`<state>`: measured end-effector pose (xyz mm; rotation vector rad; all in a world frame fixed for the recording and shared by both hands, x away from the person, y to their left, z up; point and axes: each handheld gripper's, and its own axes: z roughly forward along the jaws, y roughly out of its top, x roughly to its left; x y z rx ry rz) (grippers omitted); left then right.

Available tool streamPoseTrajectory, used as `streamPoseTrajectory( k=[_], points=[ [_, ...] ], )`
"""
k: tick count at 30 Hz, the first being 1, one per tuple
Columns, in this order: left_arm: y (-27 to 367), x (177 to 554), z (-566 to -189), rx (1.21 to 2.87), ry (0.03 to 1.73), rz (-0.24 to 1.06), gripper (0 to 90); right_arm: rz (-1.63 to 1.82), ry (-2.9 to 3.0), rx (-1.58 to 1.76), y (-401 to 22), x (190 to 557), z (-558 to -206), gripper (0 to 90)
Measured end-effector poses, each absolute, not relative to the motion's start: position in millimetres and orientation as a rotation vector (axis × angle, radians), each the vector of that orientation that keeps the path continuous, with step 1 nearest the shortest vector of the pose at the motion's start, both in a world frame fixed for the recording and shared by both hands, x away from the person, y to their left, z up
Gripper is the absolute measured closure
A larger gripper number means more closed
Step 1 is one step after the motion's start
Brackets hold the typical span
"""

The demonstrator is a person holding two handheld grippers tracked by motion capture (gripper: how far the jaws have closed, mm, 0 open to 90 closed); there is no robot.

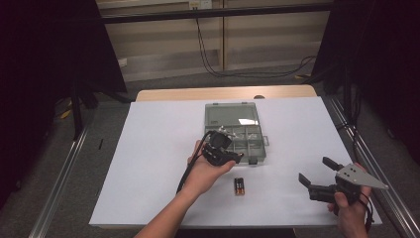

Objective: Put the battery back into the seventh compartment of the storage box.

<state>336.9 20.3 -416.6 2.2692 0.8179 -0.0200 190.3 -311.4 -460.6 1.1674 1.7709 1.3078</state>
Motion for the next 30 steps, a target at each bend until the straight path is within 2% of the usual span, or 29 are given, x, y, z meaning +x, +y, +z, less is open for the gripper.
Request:
streamPoseTrajectory(
  k=[30],
  points=[
    [5, 369, -425, 2.242, 0.867, -0.036, 76.9, 1.310, 1.762, 1.172, -313, 190, -460, 1.1]
  ],
)
